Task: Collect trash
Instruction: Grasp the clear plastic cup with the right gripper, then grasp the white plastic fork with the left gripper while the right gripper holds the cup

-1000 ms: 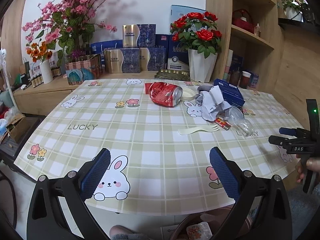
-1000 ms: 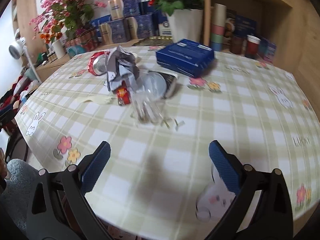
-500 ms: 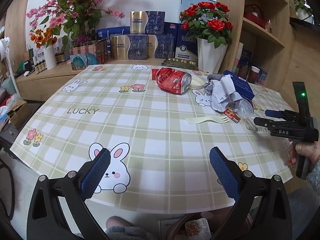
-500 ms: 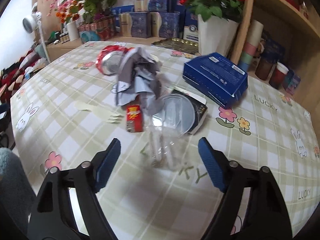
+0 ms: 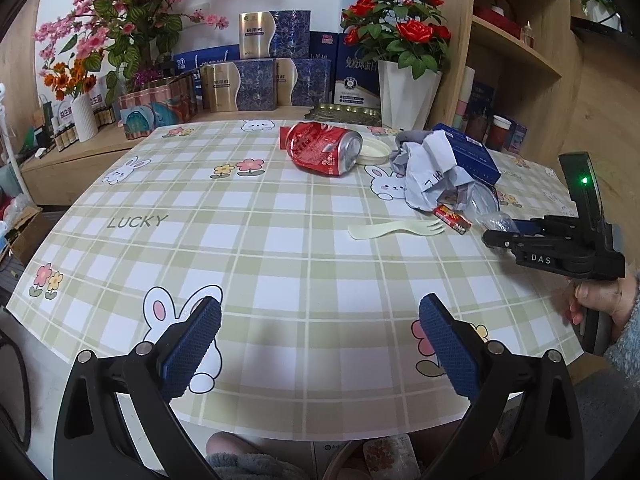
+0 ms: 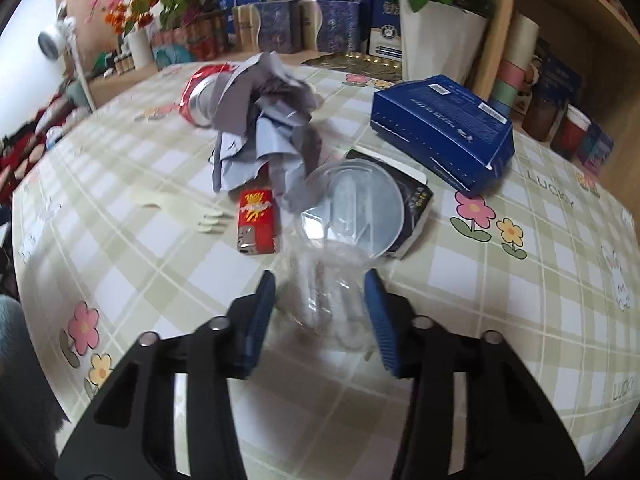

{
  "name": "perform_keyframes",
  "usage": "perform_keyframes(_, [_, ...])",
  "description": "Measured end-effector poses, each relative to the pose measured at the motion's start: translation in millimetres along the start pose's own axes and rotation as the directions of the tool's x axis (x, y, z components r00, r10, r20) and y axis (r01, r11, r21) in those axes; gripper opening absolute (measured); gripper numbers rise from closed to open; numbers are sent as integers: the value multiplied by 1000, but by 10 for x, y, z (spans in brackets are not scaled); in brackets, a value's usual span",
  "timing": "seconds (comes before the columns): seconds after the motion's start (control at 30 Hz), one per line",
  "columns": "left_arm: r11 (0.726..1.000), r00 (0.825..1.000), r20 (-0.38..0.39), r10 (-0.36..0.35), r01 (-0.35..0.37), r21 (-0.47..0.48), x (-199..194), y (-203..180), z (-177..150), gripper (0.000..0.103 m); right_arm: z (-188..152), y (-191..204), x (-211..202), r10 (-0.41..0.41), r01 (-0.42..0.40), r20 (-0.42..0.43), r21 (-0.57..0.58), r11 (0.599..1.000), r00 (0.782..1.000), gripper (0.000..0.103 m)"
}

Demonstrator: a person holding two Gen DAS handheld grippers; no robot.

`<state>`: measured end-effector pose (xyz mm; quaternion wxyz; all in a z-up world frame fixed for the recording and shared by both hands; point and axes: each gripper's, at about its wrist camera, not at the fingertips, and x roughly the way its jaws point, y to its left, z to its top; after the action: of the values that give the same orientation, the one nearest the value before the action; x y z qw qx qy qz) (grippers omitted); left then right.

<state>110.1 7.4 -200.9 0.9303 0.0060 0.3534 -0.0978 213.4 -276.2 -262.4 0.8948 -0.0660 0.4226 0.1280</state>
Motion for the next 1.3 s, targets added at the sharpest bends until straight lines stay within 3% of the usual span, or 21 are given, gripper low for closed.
perform_keyframes(0.2, [999,999,-26,-42,41,-33,73,-22,34,93,-35,-135,-97,71,-74,50,59,996,996,27])
perform_keyframes(0.37, [997,996,-58,-66,64,-38,189,-56,135,82,-76,-290,-237,75,-92,131,135,987,989,23])
perform_keyframes(0.47, [993,989,-97,-113,115,23,326,-166,246,79,-101,-426,-289,74,-106,162,197,975,984,23])
perform_keyframes(0.53, [982,980,-126,-152,165,94,468,-228,369,66,-109,-471,-290,72,-108,165,220,969,984,23])
perform_keyframes(0.63, [964,973,-140,-182,205,170,665,-284,590,62,-107,-449,-295,74,-109,166,209,972,983,23])
perform_keyframes(0.73, [939,957,-220,-190,242,242,962,-382,732,57,-104,-423,-294,74,-106,163,197,975,984,23])
perform_keyframes(0.9, [857,941,-303,-149,276,436,1312,-646,765,48,-121,-472,-308,76,-114,174,222,968,982,23])
perform_keyframes(1.13, [815,912,-366,-183,349,462,1502,-691,772,44,-118,-476,-290,88,-124,166,223,967,982,23])
perform_keyframes(1.3, [834,899,-373,-227,378,403,1582,-603,802,44,-123,-480,-282,85,-122,165,229,966,983,23])
